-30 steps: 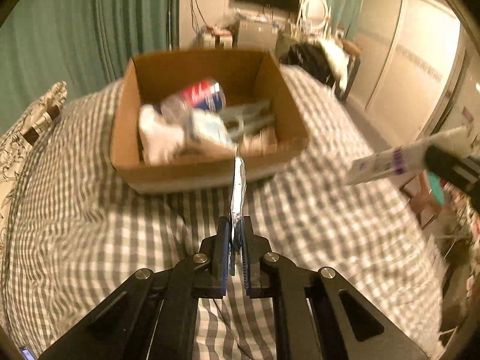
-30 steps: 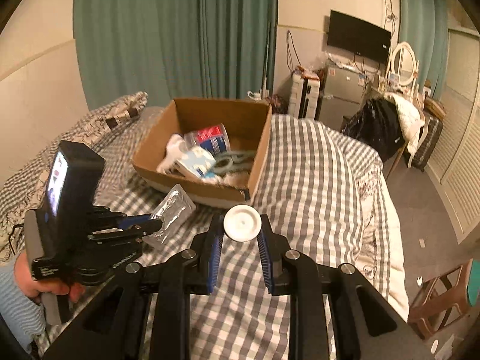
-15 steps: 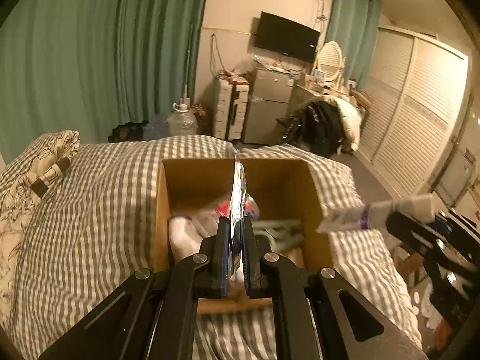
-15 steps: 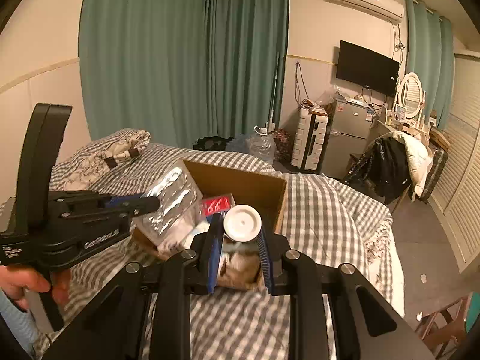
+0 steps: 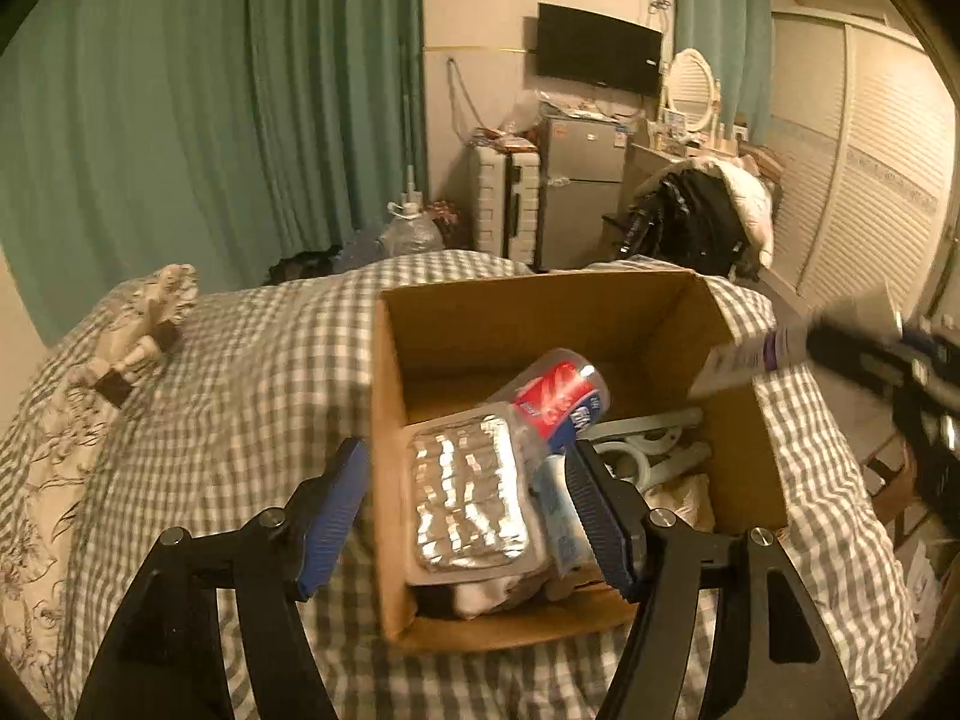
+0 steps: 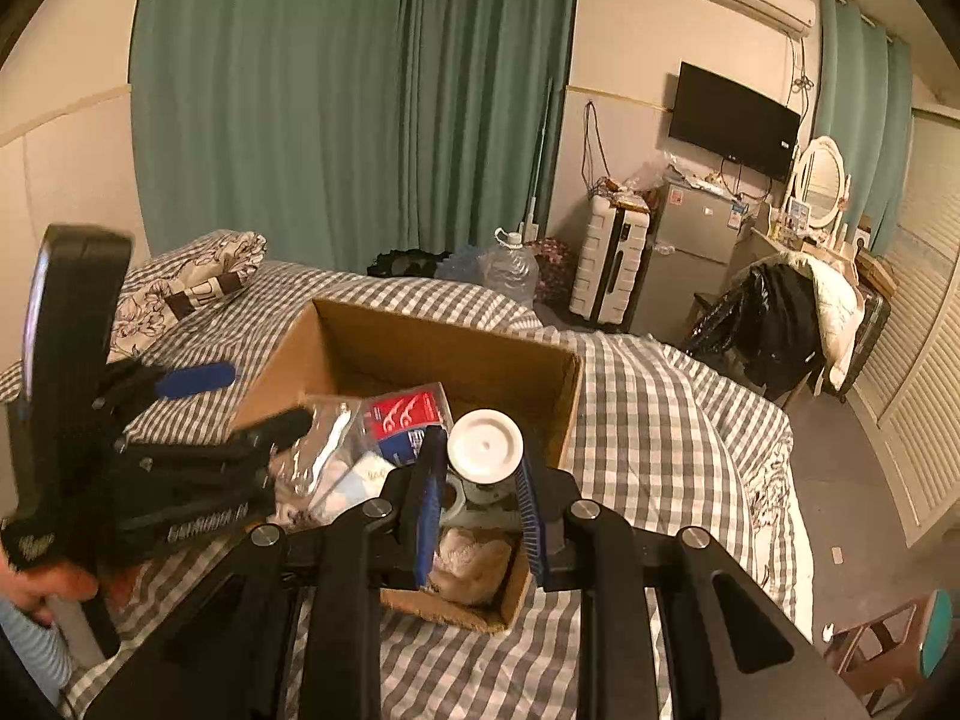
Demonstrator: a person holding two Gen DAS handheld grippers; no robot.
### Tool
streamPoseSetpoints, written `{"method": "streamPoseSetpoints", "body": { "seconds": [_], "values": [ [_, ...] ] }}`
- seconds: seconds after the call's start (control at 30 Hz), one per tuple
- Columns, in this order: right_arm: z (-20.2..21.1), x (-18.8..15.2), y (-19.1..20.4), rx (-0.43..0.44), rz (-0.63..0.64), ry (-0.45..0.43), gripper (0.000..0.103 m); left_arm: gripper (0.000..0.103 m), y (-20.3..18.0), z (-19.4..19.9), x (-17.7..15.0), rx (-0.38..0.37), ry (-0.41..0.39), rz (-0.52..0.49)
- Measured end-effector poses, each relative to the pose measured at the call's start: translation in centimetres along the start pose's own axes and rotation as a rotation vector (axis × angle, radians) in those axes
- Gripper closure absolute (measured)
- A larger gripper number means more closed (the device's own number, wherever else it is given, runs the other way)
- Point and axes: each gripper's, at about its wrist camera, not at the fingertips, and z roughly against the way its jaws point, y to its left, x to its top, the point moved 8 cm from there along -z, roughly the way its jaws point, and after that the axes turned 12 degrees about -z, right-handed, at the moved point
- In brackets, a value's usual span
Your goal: Organize objects
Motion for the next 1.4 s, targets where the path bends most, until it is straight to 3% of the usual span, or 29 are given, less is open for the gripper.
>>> {"method": "streamPoseSetpoints", "body": {
  "seconds": [0.1,0.27,0.37,0.4,0.47,0.57,0.67,0.8,1.03,1.17,1.3,1.4],
  "values": [
    [-0.2,1.0,0.7,-0.021,0.018,-0.038,0.081,0.023,0.8,0.6,-0.5,0.029,-0.009,0.019],
    [-2.1,2.9,1.4,-0.043,0.003,-0.086,0.081,0.023,2.2,0.8,-1.1,0.066,-0.016,0.041],
    [-4.4,2.2,1.7,-0.069,-0.004,-0.054,0.078,0.018,2.6,1.0,-1.3,0.082,-0.02,0.045],
    [-5.2,1.7,1.6,-0.076,-0.013,-0.031,0.072,0.016,2.7,1.2,-1.3,0.086,-0.022,0.046],
    [-6.0,0.6,1.1,-0.103,-0.041,-0.005,0.04,0.014,2.7,1.6,-1.3,0.093,-0.029,0.048],
    [-5.1,-0.1,0.4,-0.104,-0.078,-0.019,0.036,0.014,2.7,2.8,-1.2,0.107,-0.037,0.044],
    [-2.7,0.2,-0.3,-0.103,-0.097,-0.036,0.036,0.014,2.8,4.2,-1.0,0.11,-0.048,0.048],
    [1.4,1.2,-0.7,-0.101,-0.102,-0.074,0.032,0.006,3.0,7.4,-0.1,0.128,-0.095,0.059],
    [9.7,2.6,0.0,-0.122,-0.067,-0.138,0.021,0.0,3.3,13.9,1.8,0.151,-0.204,0.088],
    [14.4,3.1,0.3,-0.126,-0.08,-0.179,0.008,0.0,3.2,16.8,2.5,0.17,-0.26,0.083],
    [19.1,3.6,-0.1,-0.137,-0.15,-0.272,0.0,0.0,2.8,18.6,1.7,0.169,-0.285,0.102],
    [21.0,2.8,-0.6,-0.127,-0.2,-0.314,0.0,0.0,2.7,18.5,0.6,0.172,-0.285,0.131]
  ]
}}
